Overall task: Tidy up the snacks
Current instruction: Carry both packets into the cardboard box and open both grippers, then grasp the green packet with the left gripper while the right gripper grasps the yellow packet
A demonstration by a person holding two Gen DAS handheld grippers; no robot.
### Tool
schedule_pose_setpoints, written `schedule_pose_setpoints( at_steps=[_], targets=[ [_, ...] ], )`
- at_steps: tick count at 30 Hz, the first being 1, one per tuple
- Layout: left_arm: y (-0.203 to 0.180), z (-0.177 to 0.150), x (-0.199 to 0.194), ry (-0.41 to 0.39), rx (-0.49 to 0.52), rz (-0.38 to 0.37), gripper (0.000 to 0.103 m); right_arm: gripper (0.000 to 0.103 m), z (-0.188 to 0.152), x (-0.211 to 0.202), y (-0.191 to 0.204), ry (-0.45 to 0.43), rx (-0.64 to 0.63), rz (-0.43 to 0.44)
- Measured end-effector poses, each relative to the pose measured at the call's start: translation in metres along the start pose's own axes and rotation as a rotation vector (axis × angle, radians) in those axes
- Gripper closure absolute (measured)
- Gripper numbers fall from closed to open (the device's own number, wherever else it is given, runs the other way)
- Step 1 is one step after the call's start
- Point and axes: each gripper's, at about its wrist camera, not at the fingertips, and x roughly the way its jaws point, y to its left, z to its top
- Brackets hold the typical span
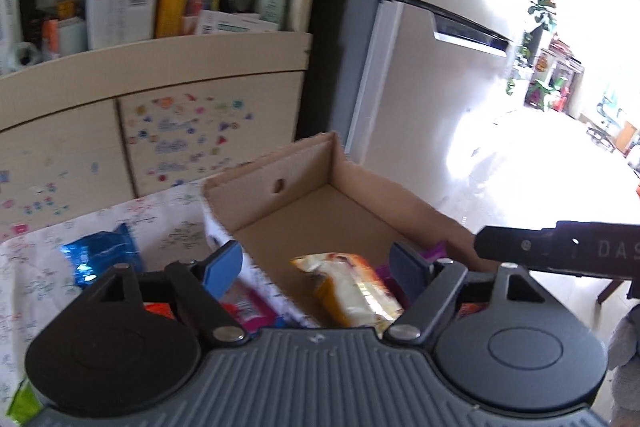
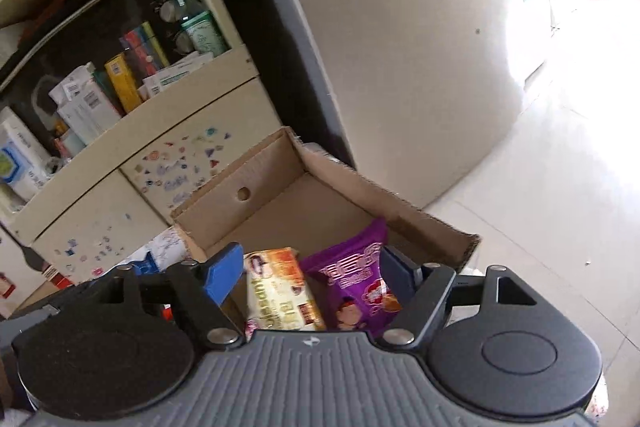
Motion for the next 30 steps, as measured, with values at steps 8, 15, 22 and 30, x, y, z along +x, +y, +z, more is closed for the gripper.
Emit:
schedule_pose_setpoints(
  at_steps=[8,15,22,30],
  targets=[
    [0.034,0.0,-0.017,0.027,-0.045,0.091,0.019,0.021,-0.008,0.005,0.019,0.038,-0.071,0.088],
    [0.067,-0.004,-0.033,0.046,-0.093,0.163,0.017,0.021,-0.021,0.011,0.041,0.085,-0.152,0.171],
    [0.096,-0.014,-0.045,0.073,-0.125,0.221,0.014,0.023,-0.034,0.023,0.06,0.162,-0.194,0.266],
    [0.121,-0.025,-0.057,0.093,-0.16,0.251,0.013,0.027,-0.057,0.039,0.088,0.249,-0.264,0.325]
  ],
)
